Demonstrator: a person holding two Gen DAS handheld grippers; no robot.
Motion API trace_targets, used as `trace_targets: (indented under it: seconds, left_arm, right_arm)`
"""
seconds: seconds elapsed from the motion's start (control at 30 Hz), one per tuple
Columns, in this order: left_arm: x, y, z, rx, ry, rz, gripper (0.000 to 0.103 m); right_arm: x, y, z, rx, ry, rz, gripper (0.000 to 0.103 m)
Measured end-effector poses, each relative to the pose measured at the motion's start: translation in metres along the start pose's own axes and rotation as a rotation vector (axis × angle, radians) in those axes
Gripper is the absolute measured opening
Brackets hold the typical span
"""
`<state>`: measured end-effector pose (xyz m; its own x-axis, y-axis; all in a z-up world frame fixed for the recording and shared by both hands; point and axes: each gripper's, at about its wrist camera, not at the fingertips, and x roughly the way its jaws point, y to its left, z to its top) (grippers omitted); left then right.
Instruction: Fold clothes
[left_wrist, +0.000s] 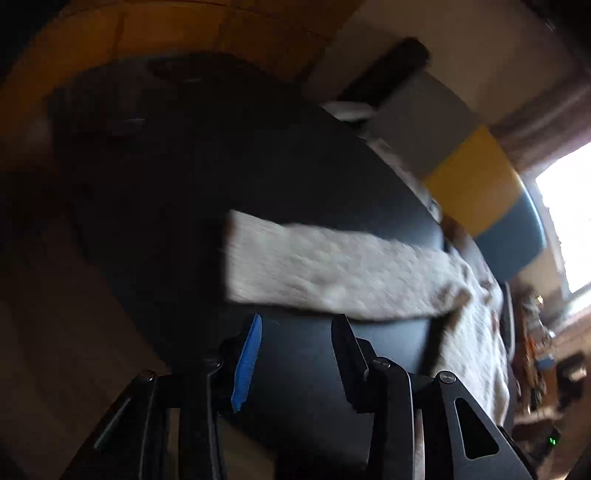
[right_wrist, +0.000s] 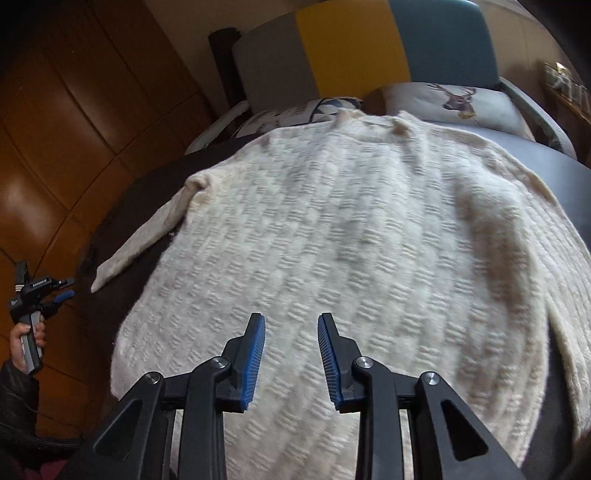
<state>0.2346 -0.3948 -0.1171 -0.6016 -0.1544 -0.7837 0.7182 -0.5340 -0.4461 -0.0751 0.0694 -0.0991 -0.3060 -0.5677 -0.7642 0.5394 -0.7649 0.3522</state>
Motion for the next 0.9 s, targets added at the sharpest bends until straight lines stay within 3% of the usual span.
trace_targets:
  seconds: [0.1,0.2,0.3,0.4,0.53,0.57,0.6,0.63,0.7,0.8,0.9]
  left_arm:
    - [0.001,0.029,0.021,-0.002,-0.011,0.054,0.050]
    - [0.019,0.032,0.033,0.019,0.019,0.031,0.052]
    - [0.039,0.024,0.039,0.066,0.040,-0.003,0.060]
    - [0.065,0.002,0.041,0.147,0.062,0.010,0.062]
    - [0.092,-0.024,0.039,0.292,0.076,0.120,0.061]
    - [0.095,-0.032,0.036,0.343,0.073,0.142,0.057]
    - [0.096,-0.038,0.035,0.382,0.076,0.144,0.027]
    - [0.096,-0.041,0.038,0.379,0.075,0.133,0.010]
    - [0.091,-0.041,0.050,0.326,0.050,0.108,0.010]
    - [0.072,-0.037,0.083,0.269,-0.062,0.092,0.010]
    - [0.062,-0.038,0.111,0.247,-0.141,0.115,0.010]
  right_arm:
    - [0.027,0.024,0.010,-0.038,0.045,0.024,0.030]
    - [0.047,0.045,0.022,-0.070,0.069,0.052,0.030]
    - [0.061,0.061,0.038,-0.096,0.076,0.065,0.030]
    - [0.073,0.070,0.055,-0.108,0.076,0.063,0.030]
    - [0.090,0.074,0.076,-0.108,0.078,0.056,0.030]
    - [0.094,0.073,0.082,-0.106,0.076,0.046,0.030]
    - [0.098,0.072,0.088,-0.104,0.069,0.031,0.030]
    - [0.101,0.070,0.095,-0.099,0.061,0.022,0.030]
    - [0.108,0.064,0.111,-0.089,0.046,0.016,0.030]
    - [0.126,0.054,0.131,-0.090,0.036,-0.044,0.030]
    - [0.160,0.040,0.137,-0.065,0.116,-0.094,0.030]
